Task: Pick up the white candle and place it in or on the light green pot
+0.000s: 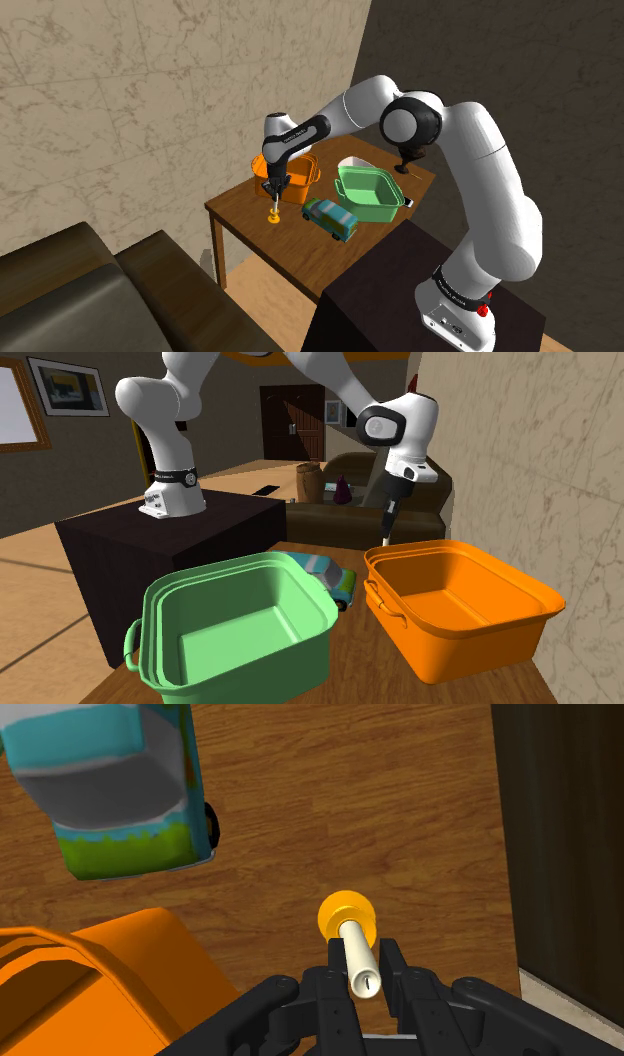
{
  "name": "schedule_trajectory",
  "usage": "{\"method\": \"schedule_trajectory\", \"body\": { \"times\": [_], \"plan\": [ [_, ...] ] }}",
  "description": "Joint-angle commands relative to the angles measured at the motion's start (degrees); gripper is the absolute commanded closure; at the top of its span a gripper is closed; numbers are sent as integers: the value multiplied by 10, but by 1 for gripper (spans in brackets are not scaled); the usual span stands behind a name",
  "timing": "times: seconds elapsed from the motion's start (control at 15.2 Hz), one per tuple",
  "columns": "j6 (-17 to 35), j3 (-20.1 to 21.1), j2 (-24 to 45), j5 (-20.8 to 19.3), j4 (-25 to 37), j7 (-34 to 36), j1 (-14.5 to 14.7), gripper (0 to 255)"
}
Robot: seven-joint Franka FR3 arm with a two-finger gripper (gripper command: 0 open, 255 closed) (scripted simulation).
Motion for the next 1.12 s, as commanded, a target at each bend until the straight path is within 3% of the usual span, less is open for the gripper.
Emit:
{"method": "schedule_trajectory", "body": {
  "times": [0.0, 1.06],
  "plan": [
    [0, 0, 0, 0, 0, 0, 0, 255],
    [-64, 2, -75, 2, -10, 1, -2, 255]
  ]
}}
